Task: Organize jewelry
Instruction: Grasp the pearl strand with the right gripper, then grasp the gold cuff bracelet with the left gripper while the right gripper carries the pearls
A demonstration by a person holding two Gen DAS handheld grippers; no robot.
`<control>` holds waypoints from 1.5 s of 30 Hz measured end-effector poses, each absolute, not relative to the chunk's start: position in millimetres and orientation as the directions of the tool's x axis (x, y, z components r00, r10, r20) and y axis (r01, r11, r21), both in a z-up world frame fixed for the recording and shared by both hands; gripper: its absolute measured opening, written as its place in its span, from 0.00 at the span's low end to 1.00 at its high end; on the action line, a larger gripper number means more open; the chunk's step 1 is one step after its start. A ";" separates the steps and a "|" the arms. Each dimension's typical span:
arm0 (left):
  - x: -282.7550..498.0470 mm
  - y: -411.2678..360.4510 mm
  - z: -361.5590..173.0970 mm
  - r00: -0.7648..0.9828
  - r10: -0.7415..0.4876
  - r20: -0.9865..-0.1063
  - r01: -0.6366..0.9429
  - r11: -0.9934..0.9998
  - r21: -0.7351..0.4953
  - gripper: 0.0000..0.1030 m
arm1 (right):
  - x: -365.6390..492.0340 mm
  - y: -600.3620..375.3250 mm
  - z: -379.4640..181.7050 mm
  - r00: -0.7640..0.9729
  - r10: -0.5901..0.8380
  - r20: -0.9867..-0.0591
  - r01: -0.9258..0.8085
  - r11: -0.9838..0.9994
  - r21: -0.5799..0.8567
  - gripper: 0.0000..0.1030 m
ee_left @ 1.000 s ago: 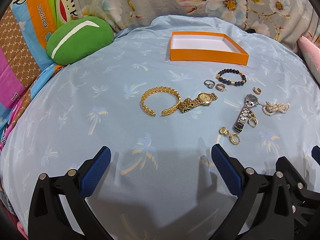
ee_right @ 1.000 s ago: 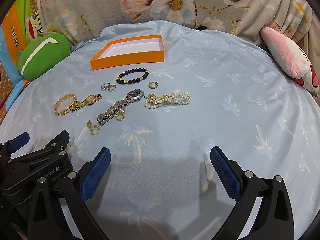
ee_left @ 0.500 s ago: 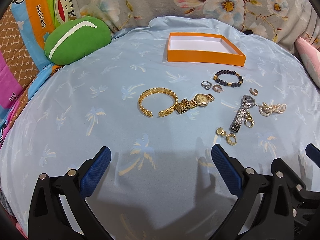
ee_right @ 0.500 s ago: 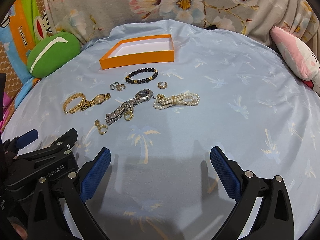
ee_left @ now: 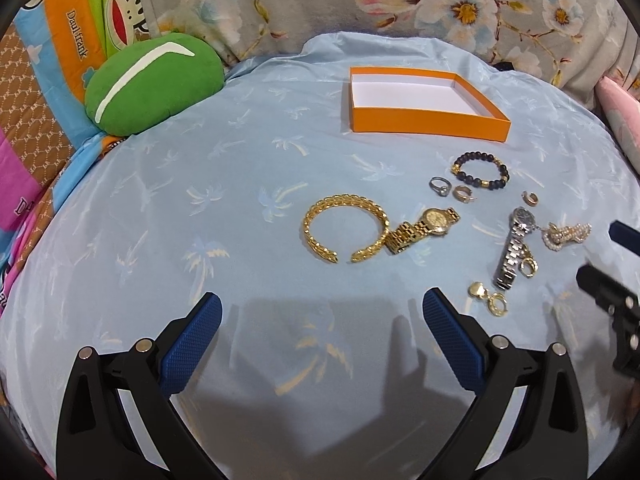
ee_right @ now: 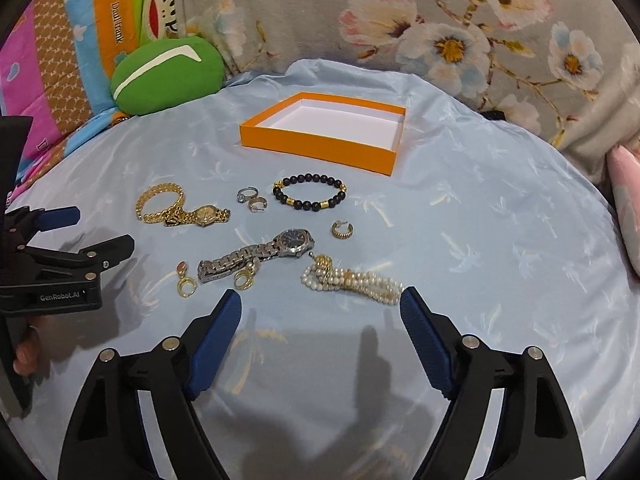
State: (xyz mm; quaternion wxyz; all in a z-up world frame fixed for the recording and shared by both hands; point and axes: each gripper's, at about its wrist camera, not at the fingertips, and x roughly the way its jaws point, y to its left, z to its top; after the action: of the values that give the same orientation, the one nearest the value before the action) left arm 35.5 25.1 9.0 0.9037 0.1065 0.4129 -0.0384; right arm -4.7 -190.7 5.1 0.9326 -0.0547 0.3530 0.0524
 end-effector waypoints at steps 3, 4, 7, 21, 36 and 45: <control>42.4 29.1 7.7 0.662 0.018 -0.749 0.144 0.978 0.150 0.95 | 11.7 -199.8 5.8 0.741 0.084 -0.666 -0.160 0.986 -0.054 0.70; 45.6 31.0 7.2 0.660 0.019 -0.751 0.138 0.980 0.146 0.95 | 16.8 -203.0 5.2 0.736 0.098 -0.670 -0.171 0.984 -0.043 0.69; 49.9 33.6 4.5 0.668 0.013 -0.744 0.132 0.982 0.135 0.95 | 31.0 -209.6 -0.7 0.704 0.141 -0.696 -0.205 0.979 -0.008 0.68; 67.0 37.6 -1.0 0.635 -0.018 -0.772 0.135 0.987 0.088 0.95 | 25.7 -208.4 -14.2 0.620 0.186 -0.762 -0.114 0.983 0.147 0.20; 94.5 33.6 -6.5 0.609 -0.009 -0.793 0.140 0.985 0.097 0.95 | 8.0 -200.1 -16.6 0.663 0.111 -0.740 0.030 0.984 0.174 0.16; 113.2 19.6 -7.4 0.607 -0.021 -0.795 0.159 0.983 0.095 0.92 | 8.0 -199.7 -16.7 0.664 0.107 -0.740 0.039 0.983 0.178 0.17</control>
State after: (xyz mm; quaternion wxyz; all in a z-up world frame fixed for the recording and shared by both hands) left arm 113.2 19.6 -7.4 0.8929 0.0783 0.4406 -0.0506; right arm 8.0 -199.7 -16.7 0.9077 0.0895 0.4094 0.0188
